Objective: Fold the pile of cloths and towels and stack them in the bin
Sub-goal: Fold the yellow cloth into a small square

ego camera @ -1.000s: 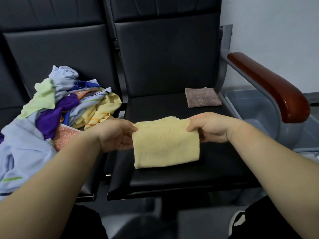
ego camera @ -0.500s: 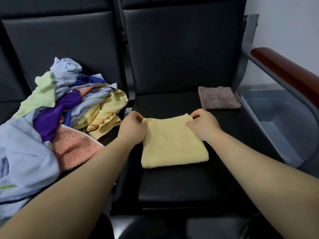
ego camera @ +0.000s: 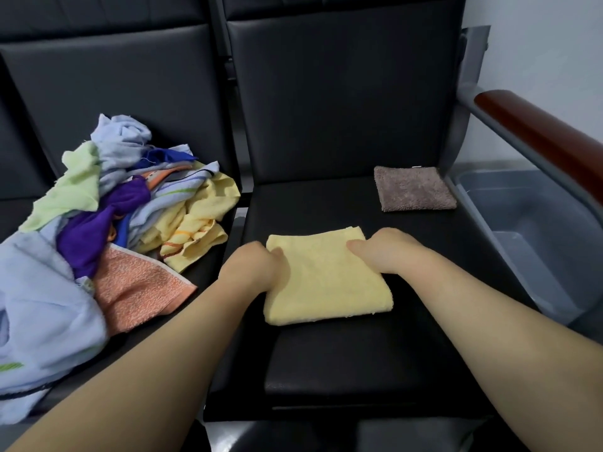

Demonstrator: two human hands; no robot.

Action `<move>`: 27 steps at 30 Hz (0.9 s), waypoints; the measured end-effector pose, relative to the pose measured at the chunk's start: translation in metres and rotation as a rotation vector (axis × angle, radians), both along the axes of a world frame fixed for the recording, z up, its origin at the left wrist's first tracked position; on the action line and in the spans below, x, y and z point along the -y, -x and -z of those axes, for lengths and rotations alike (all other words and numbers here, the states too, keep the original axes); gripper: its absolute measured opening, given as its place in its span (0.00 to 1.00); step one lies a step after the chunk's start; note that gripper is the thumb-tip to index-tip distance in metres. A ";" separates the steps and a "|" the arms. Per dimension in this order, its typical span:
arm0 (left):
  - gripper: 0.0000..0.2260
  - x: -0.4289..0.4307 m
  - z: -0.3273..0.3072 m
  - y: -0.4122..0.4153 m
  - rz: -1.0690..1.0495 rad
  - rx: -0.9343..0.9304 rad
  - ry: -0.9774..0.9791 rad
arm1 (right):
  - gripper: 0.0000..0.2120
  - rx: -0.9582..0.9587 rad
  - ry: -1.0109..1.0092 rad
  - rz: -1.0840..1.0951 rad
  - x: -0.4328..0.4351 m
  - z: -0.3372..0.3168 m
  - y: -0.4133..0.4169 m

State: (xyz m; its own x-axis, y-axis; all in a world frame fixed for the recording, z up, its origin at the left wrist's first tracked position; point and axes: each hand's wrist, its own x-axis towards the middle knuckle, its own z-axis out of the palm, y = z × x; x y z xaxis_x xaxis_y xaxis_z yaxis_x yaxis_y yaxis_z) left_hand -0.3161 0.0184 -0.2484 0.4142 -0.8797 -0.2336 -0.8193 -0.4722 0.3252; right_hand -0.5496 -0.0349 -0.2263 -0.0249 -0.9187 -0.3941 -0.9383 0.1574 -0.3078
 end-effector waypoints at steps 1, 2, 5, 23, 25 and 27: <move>0.23 -0.002 0.001 0.003 -0.014 -0.016 -0.021 | 0.27 -0.001 -0.021 -0.024 -0.004 -0.002 -0.002; 0.22 -0.003 0.001 0.006 -0.032 -0.034 -0.027 | 0.23 -0.001 -0.034 -0.041 -0.008 -0.003 -0.005; 0.14 -0.007 0.001 0.014 -0.071 -0.133 0.056 | 0.16 0.042 -0.023 -0.028 -0.019 -0.002 -0.011; 0.09 0.140 -0.063 0.132 0.075 -0.515 0.489 | 0.16 0.458 0.437 0.308 0.095 -0.048 0.101; 0.09 0.168 -0.058 0.147 0.081 -0.503 0.468 | 0.14 0.408 0.472 0.352 0.120 -0.042 0.110; 0.10 0.199 -0.046 0.162 0.083 -0.471 0.434 | 0.13 0.335 0.479 0.393 0.147 -0.029 0.119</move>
